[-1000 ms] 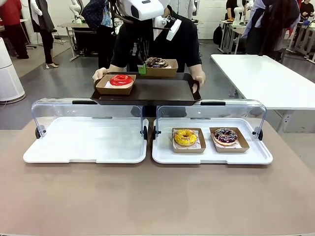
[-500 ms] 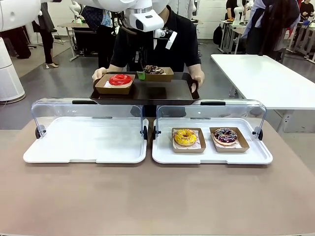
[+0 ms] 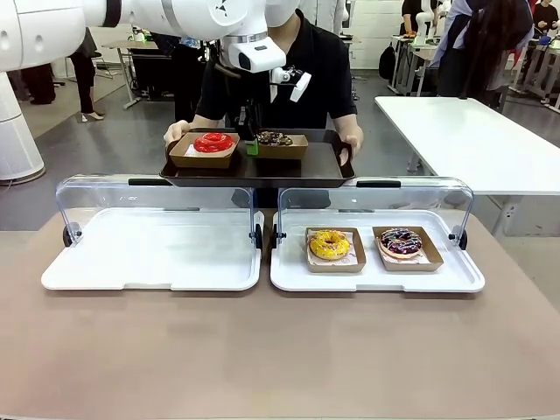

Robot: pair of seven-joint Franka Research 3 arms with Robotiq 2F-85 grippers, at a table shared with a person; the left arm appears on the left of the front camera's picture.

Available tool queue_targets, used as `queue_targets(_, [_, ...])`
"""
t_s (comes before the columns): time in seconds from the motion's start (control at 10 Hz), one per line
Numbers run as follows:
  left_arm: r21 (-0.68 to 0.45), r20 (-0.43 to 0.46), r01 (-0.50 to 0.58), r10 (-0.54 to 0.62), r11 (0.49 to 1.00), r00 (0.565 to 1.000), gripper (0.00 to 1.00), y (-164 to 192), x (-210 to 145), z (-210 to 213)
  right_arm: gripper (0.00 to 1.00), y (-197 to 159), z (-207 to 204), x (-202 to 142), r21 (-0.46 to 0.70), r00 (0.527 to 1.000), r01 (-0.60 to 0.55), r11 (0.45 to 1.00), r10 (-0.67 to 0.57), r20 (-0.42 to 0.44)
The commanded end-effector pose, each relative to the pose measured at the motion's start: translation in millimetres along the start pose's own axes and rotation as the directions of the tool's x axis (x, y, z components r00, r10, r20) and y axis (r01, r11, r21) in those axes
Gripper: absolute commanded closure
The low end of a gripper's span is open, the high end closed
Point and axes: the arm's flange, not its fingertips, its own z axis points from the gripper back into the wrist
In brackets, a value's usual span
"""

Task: Provide the desired donut to the person.
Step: Place the picked Paper togo box onto the Handle tray extended by the person.

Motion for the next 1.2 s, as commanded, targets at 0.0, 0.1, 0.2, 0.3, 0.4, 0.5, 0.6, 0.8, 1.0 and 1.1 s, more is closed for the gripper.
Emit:
queue_targets(0.0, [-0.001,0.037,0.013,-0.013,1.000,0.999,0.98,8.1,-2.7,-0.5,0.00,-0.7,-0.1,-0.6,0.009,1.000,-0.004,1.000,0.004,0.009])
queue_targets(0.1, [-0.002,0.043,0.015,-0.015,1.000,0.999,0.98,8.9,-3.1,-3.7,0.00,-0.7,-0.1,-0.6,0.009,1.000,-0.004,1.000,0.004,0.009])
queue_targets(0.2, [-0.009,0.046,0.019,-0.018,1.000,0.999,0.45,12.9,-2.9,-3.2,0.00,-0.7,-0.1,-0.6,0.009,1.000,-0.004,1.000,0.004,0.009])
queue_targets(0.3, [-0.008,0.048,0.020,-0.019,1.000,0.999,0.38,12.5,-2.4,-2.4,0.00,-0.7,-0.1,-0.6,0.009,1.000,-0.004,1.000,0.004,0.009])
queue_targets(0.4, [-0.003,0.053,0.018,-0.018,1.000,0.998,0.00,9.9,-3.3,-2.3,0.00,-0.7,-0.1,-0.6,0.009,1.000,-0.004,1.000,0.004,0.009])
queue_targets(0.5, [-0.004,0.055,0.022,-0.021,1.000,0.998,0.00,9.5,-3.4,-1.9,0.00,-0.7,-0.1,-0.6,0.009,1.000,-0.004,1.000,0.004,0.009])
queue_targets(0.6, [-0.007,0.054,0.026,-0.026,1.000,0.998,0.00,10.7,-3.5,-1.0,0.00,-0.7,-0.1,-0.6,0.009,1.000,-0.004,1.000,0.004,0.009])
queue_targets(0.8, [-0.008,0.059,0.024,-0.024,1.000,0.998,0.07,9.9,-3.7,-0.3,0.00,-0.7,-0.1,-0.6,0.009,1.000,-0.004,1.000,0.004,0.009])
queue_targets(1.0, [-0.009,0.059,0.028,-0.027,1.000,0.998,0.00,9.1,-3.3,1.3,0.00,-0.7,-0.1,-0.6,0.009,1.000,-0.004,1.000,0.004,0.009])
queue_targets(1.1, [-0.013,0.058,0.030,-0.029,0.999,0.998,0.00,10.1,-3.0,2.9,0.00,-0.7,-0.1,-0.6,0.009,1.000,-0.004,1.000,0.004,0.009])
